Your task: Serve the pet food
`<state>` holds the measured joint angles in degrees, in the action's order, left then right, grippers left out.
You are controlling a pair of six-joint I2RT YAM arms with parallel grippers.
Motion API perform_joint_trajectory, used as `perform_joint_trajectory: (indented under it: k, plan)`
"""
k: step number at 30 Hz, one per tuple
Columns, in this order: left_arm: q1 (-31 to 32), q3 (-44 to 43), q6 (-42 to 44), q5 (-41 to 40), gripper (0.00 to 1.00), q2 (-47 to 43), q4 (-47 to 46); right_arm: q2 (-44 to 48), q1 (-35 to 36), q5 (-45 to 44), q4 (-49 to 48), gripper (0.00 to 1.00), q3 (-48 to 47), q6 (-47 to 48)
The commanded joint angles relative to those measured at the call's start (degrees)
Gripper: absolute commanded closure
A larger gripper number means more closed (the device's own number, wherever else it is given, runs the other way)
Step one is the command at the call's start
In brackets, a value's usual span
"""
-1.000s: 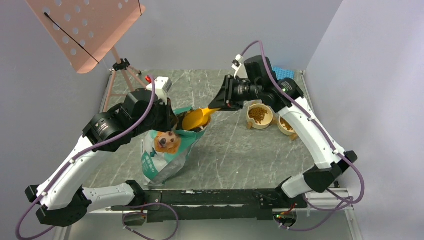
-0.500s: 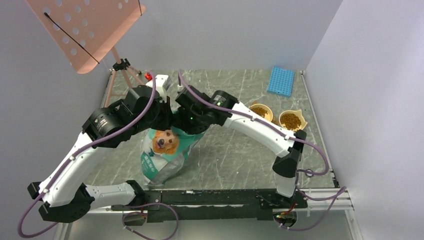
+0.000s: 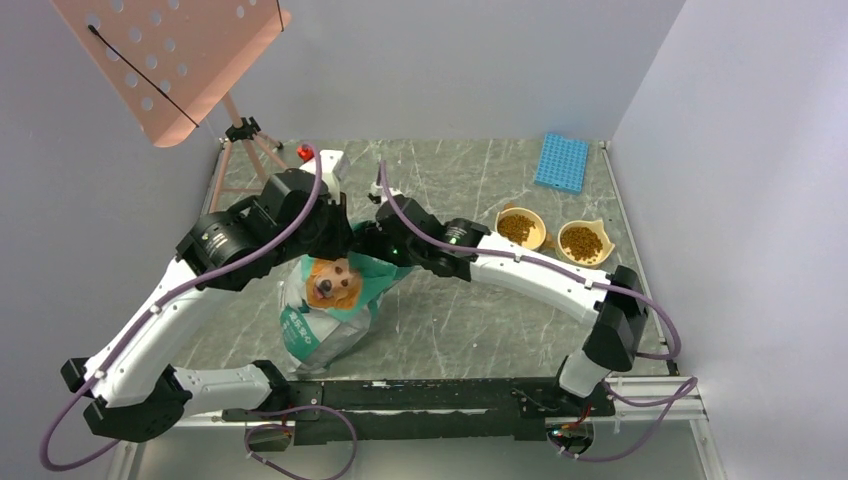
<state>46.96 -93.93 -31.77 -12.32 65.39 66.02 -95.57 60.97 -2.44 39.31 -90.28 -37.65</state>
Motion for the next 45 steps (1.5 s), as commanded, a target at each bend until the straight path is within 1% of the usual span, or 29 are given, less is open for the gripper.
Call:
perform_joint_trajectory:
  k: [1,3,5,8,11,15,21,23,25,28,32,36,38,42,45]
  plan:
    - [0.01,0.08,-0.36,0.80,1.00,-2.41,-4.31,-2.02,-3.61,19.43,-27.40,1.00,16.87,-6.57]
    - [-0.08,1.04,-0.51,0.24,1.00,-2.82,-4.09,-0.32,-5.91,26.45,-34.64,1.00,21.62,-9.08]
    - [-0.16,1.14,-0.85,-0.38,1.00,-3.05,-3.45,2.53,-8.09,31.11,-40.48,1.00,25.55,-11.83]
    - [-0.27,0.69,-0.87,-1.59,1.00,-3.58,-2.76,8.01,-11.31,36.34,-46.03,1.00,29.44,-15.80]
    - [-0.29,0.89,-1.22,-3.03,1.00,-4.39,-2.78,13.13,-14.93,41.01,-53.17,1.00,34.03,-22.42]
    - [-0.39,0.94,-1.70,-4.19,1.00,-4.97,-2.91,18.98,-19.46,44.59,-61.53,1.00,39.85,-30.87]
    - [-0.50,1.67,-2.57,-5.74,1.00,-5.64,-2.92,26.71,-24.53,45.38,-60.95,1.00,44.13,-35.07]
    - [-0.49,2.02,-2.76,-5.26,1.00,-5.78,-2.99,28.98,-26.21,44.60,-57.83,1.00,44.27,-34.25]
    - [-0.48,2.57,-2.76,-4.06,1.00,-5.86,-3.55,29.31,-27.17,43.03,-49.99,1.00,41.32,-30.51]
    - [-0.47,2.89,-2.58,-1.39,1.00,-5.44,-4.86,25.65,-26.57,40.97,-41.79,1.00,34.14,-26.61]
    - [-0.50,2.34,-2.48,0.34,1.00,-4.30,-5.69,20.63,-25.53,39.46,-37.93,1.00,25.67,-26.00]
    - [-0.54,1.64,-2.36,-0.61,1.00,-3.87,-5.27,21.59,-25.84,39.79,-35.90,1.00,23.01,-26.72]
    - [-0.54,1.41,-2.76,-1.72,1.00,-4.01,-4.42,23.21,-26.55,40.21,-33.99,1.00,22.72,-26.67]
    - [-0.62,0.53,-4.03,-5.39,1.00,-3.98,-2.16,27.92,-28.67,41.68,-34.51,1.00,26.33,-29.08]
    - [-0.60,-0.54,-4.63,-7.16,1.00,-3.07,-0.45,31.46,-30.70,41.63,-32.05,1.00,27.91,-28.76]
